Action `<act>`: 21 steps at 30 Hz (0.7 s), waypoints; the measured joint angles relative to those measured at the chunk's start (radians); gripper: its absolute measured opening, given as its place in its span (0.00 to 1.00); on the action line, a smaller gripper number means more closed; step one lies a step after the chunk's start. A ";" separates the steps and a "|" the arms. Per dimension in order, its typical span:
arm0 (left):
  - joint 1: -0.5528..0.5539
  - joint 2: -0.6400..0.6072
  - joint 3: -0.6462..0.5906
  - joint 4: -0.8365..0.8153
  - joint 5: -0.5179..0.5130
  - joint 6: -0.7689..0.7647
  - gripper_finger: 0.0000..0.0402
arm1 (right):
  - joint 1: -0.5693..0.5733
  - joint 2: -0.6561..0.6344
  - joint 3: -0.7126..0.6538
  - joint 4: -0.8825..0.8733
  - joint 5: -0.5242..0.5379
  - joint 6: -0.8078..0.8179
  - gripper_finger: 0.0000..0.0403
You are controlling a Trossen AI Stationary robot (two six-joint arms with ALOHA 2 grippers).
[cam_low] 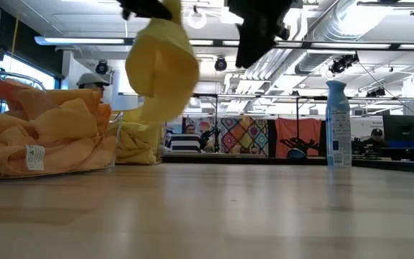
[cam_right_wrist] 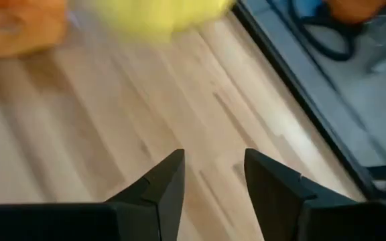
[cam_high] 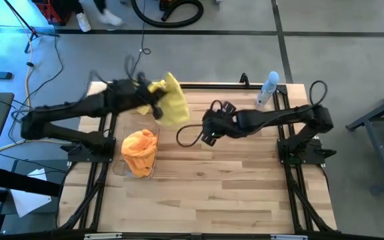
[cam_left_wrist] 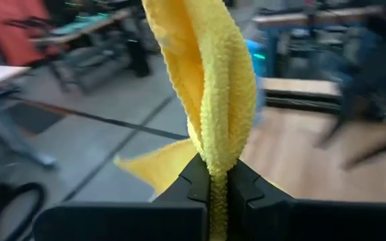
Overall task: Sort microfiber towel by color & place in baskets
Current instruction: Put the yellow microfiber towel into the top transparent bin
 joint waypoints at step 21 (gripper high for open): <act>0.589 0.013 -0.001 -0.465 0.004 0.169 0.00 | 0.038 -0.075 -0.677 0.795 -0.142 0.186 0.37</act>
